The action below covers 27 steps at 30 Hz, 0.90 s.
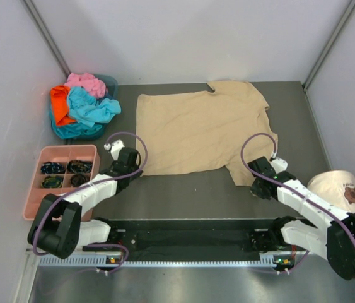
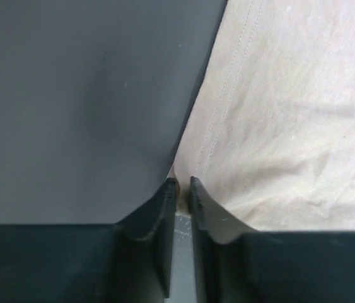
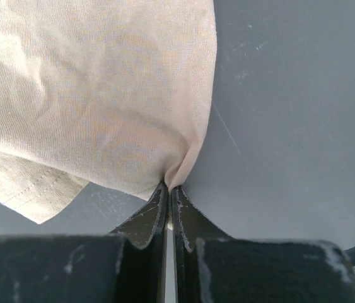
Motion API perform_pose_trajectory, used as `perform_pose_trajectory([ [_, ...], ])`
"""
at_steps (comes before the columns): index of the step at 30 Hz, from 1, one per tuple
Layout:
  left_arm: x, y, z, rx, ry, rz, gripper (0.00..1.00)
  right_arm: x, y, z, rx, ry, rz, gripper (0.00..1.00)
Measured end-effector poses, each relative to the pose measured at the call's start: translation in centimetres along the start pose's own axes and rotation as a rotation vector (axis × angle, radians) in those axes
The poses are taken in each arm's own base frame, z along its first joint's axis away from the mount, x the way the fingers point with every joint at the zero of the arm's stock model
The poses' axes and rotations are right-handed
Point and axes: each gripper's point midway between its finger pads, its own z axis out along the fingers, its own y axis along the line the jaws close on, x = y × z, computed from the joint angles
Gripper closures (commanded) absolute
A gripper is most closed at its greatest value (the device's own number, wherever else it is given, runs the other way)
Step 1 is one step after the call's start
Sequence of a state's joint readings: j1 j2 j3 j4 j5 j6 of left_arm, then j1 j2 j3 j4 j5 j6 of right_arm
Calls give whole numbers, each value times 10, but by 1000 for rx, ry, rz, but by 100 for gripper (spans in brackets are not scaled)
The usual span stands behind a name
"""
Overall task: Fold and stack the t-shirts
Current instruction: Grap the side of the flattened tshirt closest away from the robot with both arms
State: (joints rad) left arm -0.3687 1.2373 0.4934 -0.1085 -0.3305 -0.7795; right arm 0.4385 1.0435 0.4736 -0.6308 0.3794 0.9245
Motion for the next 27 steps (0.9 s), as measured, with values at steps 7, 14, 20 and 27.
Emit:
perform_pose_trajectory([
  [7,-1,-1,0,2,-3,-1,100,0,0,0,0,0,0,100],
  [14,-13,0,-13,-1,-33,0,100,-12,2,-13,-12,-30,10,100],
  [20,-44,-11,-32,31,-122,-20,100,-43,10,-40,-49,-117,46,100],
  [27,-40,-3,-33,-2,-111,-8,100,-71,1,-67,-27,-207,69,100],
])
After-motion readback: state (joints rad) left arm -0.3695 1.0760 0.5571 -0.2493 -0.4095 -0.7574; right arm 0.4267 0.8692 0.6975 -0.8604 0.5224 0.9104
